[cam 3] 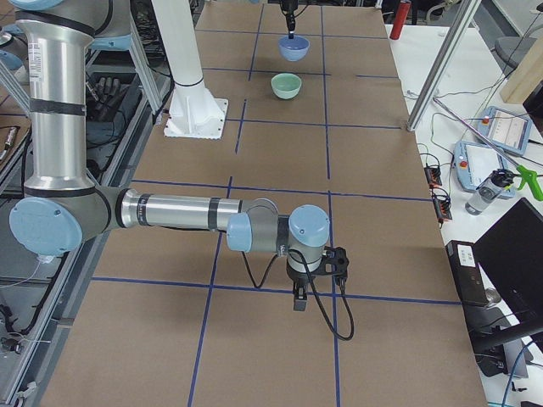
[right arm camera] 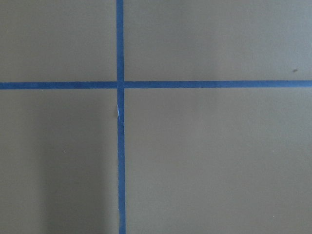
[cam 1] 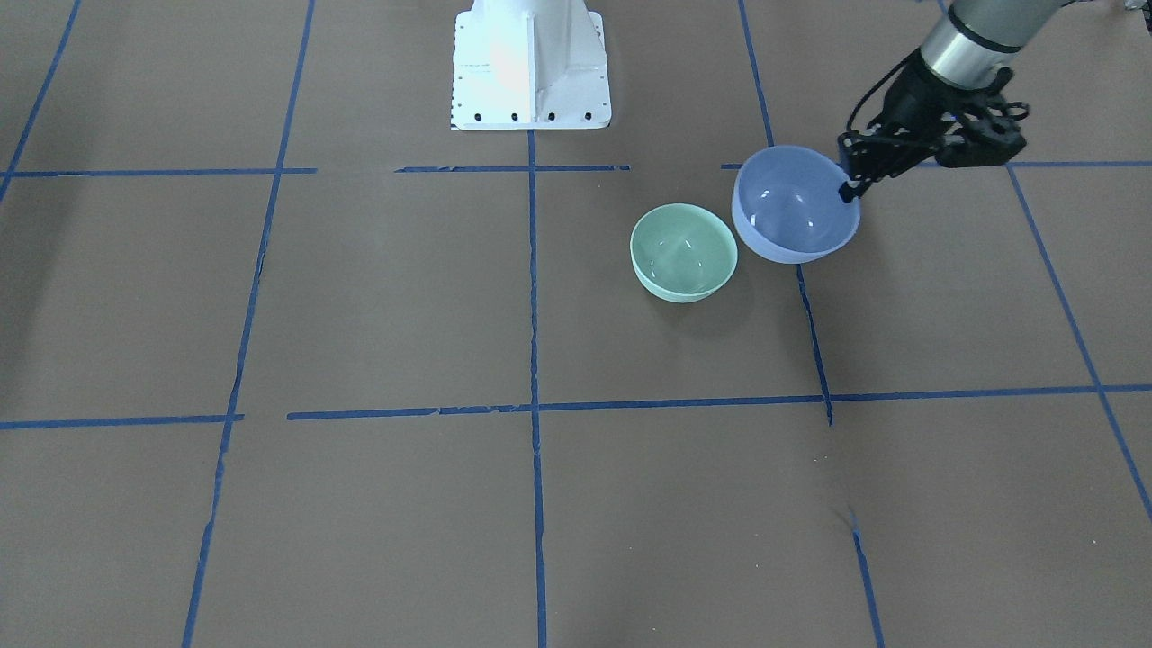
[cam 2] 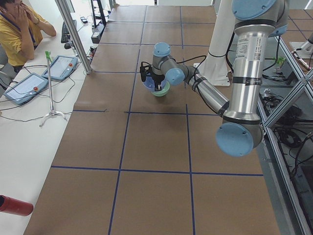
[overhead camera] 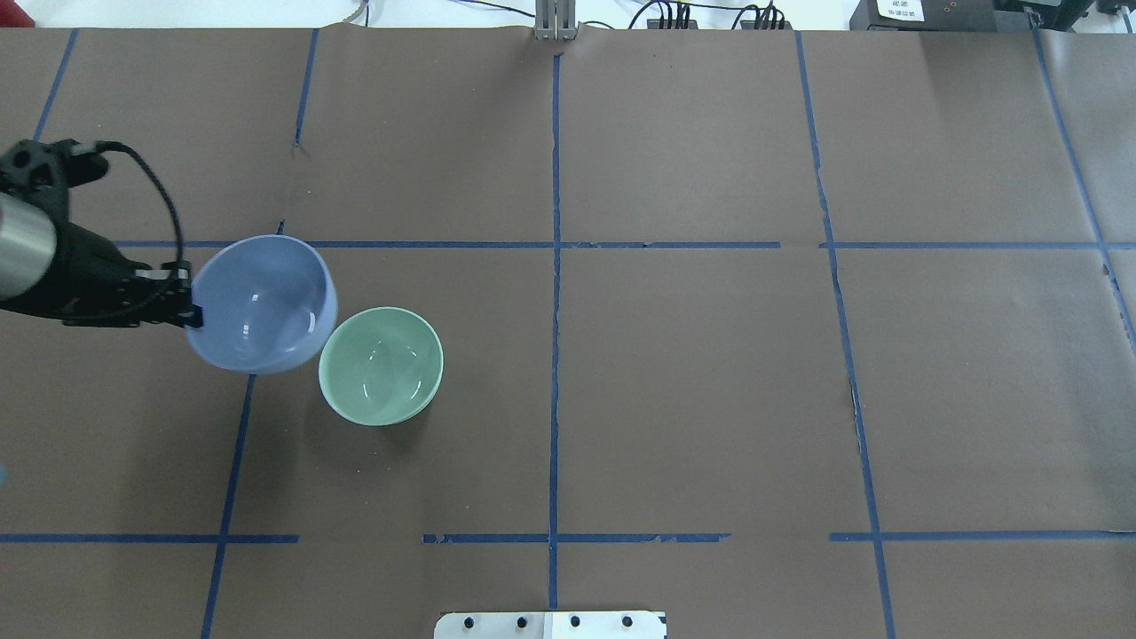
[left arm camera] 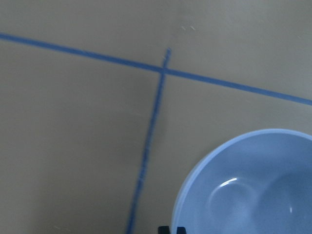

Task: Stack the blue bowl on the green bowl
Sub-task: 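Lift the blue bowl with the left gripper and carry it over the green bowl, then lower the blue bowl into the green bowl and open the left gripper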

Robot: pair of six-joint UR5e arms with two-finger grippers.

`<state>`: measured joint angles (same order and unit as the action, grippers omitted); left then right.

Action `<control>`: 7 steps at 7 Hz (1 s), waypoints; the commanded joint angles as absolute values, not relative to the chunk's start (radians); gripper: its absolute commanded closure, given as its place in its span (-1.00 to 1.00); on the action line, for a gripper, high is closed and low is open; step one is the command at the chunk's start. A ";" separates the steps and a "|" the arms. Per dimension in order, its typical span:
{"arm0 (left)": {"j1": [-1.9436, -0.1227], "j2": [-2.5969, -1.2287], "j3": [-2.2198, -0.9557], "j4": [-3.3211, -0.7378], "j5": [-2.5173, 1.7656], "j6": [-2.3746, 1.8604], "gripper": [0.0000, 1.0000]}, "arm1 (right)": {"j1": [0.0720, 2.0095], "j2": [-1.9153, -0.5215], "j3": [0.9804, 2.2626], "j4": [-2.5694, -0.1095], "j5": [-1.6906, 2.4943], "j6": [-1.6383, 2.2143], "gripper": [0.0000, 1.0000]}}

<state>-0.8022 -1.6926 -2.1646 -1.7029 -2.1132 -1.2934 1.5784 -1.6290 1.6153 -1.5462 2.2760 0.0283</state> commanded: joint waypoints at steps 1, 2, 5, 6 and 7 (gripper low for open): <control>-0.672 -1.827 -2.102 -1.644 -2.004 -1.464 1.00 | 1.578 -1.629 1.615 -1.546 2.276 0.028 -1.00; -0.651 -1.827 -2.085 -1.649 -1.985 -1.480 1.00 | 1.578 -1.629 1.615 -1.546 2.275 0.028 -1.00; -0.621 -1.824 -2.001 -1.733 -1.954 -1.503 1.00 | 1.578 -1.629 1.615 -1.548 2.276 0.028 -1.00; -0.615 -1.824 -1.993 -1.733 -1.954 -1.506 1.00 | 1.578 -1.629 1.615 -1.546 2.275 0.028 -1.00; -0.615 -1.822 -1.990 -1.733 -1.954 -1.503 1.00 | 1.578 -1.629 1.615 -1.546 2.275 0.028 -1.00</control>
